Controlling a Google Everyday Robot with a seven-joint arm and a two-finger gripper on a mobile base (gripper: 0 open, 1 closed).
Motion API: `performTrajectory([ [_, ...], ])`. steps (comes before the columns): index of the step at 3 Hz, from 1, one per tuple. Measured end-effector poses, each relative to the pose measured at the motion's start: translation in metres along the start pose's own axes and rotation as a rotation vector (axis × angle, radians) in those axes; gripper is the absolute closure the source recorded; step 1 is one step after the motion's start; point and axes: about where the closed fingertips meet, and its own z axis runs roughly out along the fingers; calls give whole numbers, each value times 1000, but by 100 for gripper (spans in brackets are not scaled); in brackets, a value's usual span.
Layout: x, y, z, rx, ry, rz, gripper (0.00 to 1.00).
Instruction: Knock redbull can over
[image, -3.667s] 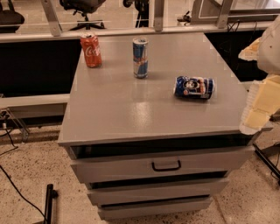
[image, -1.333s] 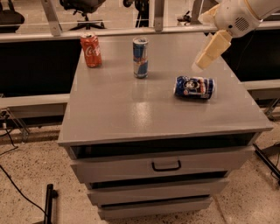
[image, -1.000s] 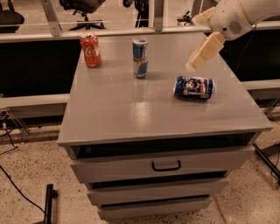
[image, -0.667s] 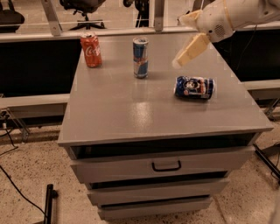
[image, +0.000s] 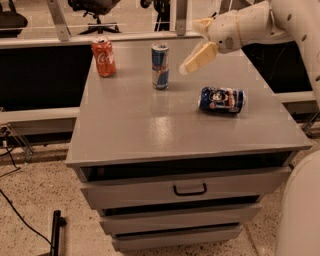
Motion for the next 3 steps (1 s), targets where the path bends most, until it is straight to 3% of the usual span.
performTrajectory([
  [1,9,-14,17,20,-94,38,0],
  [3,18,-29,54,22,-220,96,0],
])
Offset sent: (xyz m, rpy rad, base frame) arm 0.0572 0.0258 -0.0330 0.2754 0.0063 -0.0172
